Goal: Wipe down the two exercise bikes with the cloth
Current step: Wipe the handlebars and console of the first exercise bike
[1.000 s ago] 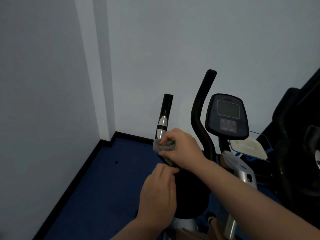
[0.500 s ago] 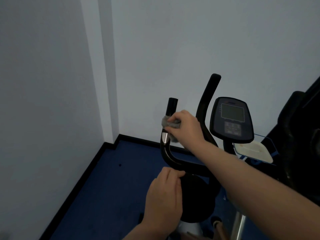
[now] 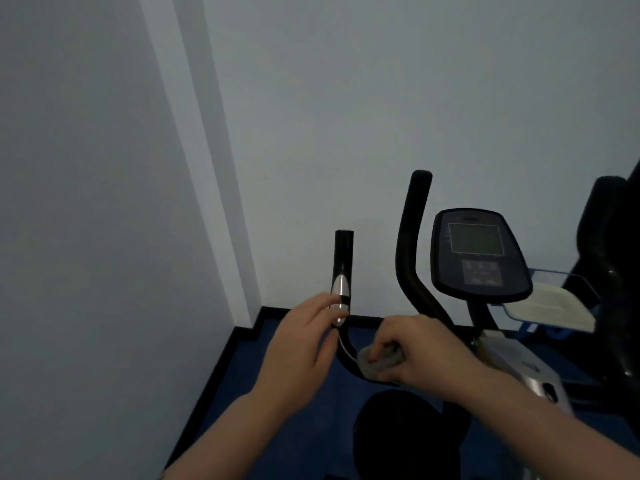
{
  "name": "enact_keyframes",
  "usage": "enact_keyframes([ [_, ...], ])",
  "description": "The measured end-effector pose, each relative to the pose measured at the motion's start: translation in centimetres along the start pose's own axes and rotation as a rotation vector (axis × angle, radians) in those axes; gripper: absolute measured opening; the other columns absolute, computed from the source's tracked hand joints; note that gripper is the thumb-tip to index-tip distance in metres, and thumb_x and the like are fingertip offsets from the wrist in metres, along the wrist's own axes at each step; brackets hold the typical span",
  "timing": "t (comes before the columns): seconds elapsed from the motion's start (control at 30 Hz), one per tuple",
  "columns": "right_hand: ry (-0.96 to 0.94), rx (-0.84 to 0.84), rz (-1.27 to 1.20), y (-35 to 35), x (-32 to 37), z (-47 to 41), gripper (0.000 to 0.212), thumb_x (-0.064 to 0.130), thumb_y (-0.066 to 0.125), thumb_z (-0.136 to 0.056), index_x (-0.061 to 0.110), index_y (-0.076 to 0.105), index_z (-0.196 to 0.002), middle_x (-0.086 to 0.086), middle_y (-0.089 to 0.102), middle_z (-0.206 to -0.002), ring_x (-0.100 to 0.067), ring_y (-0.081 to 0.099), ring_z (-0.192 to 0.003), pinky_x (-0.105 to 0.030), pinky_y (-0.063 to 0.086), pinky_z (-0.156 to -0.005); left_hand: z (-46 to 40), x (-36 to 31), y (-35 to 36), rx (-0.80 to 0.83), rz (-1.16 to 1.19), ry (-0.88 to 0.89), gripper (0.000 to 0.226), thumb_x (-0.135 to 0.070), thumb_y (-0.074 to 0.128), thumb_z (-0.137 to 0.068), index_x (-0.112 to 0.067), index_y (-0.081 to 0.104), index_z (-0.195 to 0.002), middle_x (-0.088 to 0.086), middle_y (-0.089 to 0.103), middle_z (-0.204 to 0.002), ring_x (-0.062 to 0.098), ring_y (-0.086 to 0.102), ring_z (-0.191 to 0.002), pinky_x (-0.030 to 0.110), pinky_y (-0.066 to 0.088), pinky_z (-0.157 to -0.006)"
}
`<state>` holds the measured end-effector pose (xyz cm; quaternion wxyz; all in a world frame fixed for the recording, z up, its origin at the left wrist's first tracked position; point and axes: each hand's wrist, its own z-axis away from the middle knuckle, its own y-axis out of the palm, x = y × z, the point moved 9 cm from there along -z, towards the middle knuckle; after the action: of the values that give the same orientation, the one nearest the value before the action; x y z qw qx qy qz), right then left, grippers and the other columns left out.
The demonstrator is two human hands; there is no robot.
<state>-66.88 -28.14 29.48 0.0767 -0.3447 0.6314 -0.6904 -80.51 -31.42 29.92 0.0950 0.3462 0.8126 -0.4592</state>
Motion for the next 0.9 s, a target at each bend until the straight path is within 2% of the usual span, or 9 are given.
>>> enact_keyframes([
  [0.1,0.024,-0.084,-0.148,0.2,1.3,-1.0,0.019,0.031,0.080,-0.071,0.033,0.073,-0.089,0.015,0.065,-0.096,-0.002,0.059,-0.091,-0.024,0.049,-0.082,-1.2,1.3,2.5,0.206,-0.113,0.090,0.035,-0.018,0.050,-0.099,-0.019,0.056,-0.134,-0.006,0.036,-0.152,0.005,0.018,-0.144,0.032,0.020,-0.118],
  [0.17,0.045,-0.072,-0.168,0.3,1.1,-0.5,0.020,0.031,0.080,-0.072,0.033,0.073,-0.091,0.016,0.064,-0.097,-0.001,0.059,-0.091,-0.024,0.049,-0.082,-1.1,1.9,3.1,0.239,-0.147,0.141,0.034,-0.023,0.047,-0.101,-0.021,0.055,-0.134,-0.008,0.031,-0.154,0.004,0.012,-0.146,0.031,0.017,-0.119],
  [0.27,0.083,-0.064,-0.108,0.3,-0.1,1.3,0.020,0.033,0.080,-0.072,0.036,0.073,-0.090,0.023,0.059,-0.094,0.002,0.057,-0.093,-0.016,0.045,-0.082,-1.2,2.6,3.4,0.230,-0.140,0.215,0.034,-0.032,0.041,-0.101,-0.024,0.057,-0.129,-0.009,0.034,-0.153,0.008,0.017,-0.146,0.036,0.024,-0.117],
  [0.33,0.143,-0.117,-0.086,0.1,-0.5,1.8,0.018,0.035,0.080,-0.071,0.037,0.072,-0.087,0.025,0.057,-0.091,0.004,0.057,-0.092,-0.012,0.043,-0.080,-1.3,3.0,3.6,0.204,-0.088,0.230,0.034,-0.035,0.038,-0.101,-0.025,0.059,-0.126,-0.010,0.035,-0.152,0.011,0.021,-0.145,0.037,0.027,-0.116],
  [0.43,0.209,-0.197,-0.095,0.3,0.7,0.5,0.017,0.035,0.079,-0.072,0.034,0.071,-0.087,0.022,0.060,-0.093,0.002,0.058,-0.090,-0.020,0.047,-0.081,-1.4,3.5,4.0,0.201,0.016,0.223,0.034,-0.032,0.036,-0.101,-0.023,0.060,-0.124,-0.009,0.034,-0.152,0.014,0.020,-0.145,0.038,0.028,-0.115],
  [0.5,0.217,-0.234,-0.166,0.6,1.7,-0.4,0.017,0.034,0.081,-0.071,0.033,0.070,-0.085,0.023,0.057,-0.086,0.000,0.058,-0.086,-0.021,0.048,-0.078,-1.6,3.8,4.0,0.233,0.041,0.272,0.035,-0.030,0.035,-0.101,-0.025,0.058,-0.127,-0.009,0.034,-0.152,0.014,0.022,-0.145,0.041,0.030,-0.114],
  [0.67,0.297,-0.123,-0.106,0.2,0.3,0.9,0.021,0.033,0.085,-0.066,0.035,0.073,-0.083,0.024,0.062,-0.088,0.005,0.059,-0.087,-0.014,0.046,-0.075,-3.7,4.7,2.9,0.272,0.075,0.449,0.035,-0.030,0.039,-0.101,-0.027,0.056,-0.131,-0.012,0.041,-0.147,0.011,0.030,-0.141,0.045,0.029,-0.112],
  [0.8,0.434,-0.216,-0.090,0.0,0.0,1.3,0.023,0.034,0.086,-0.062,0.037,0.072,-0.080,0.026,0.064,-0.088,0.006,0.060,-0.084,-0.018,0.048,-0.073,-7.1,4.7,1.3,0.161,0.234,0.520,0.031,-0.020,0.047,-0.097,-0.016,0.064,-0.123,-0.001,0.050,-0.140,0.018,0.037,-0.138,0.042,0.034,-0.110],
  [0.9,0.448,-0.316,-0.140,0.6,1.8,-0.9,0.023,0.035,0.085,-0.062,0.034,0.068,-0.078,0.021,0.062,-0.085,0.003,0.059,-0.081,-0.018,0.047,-0.072,-10.1,4.7,0.9,0.075,0.286,0.508,0.035,-0.017,0.047,-0.096,-0.011,0.058,-0.129,0.003,0.044,-0.146,0.021,0.031,-0.142,0.038,0.027,-0.115],
])
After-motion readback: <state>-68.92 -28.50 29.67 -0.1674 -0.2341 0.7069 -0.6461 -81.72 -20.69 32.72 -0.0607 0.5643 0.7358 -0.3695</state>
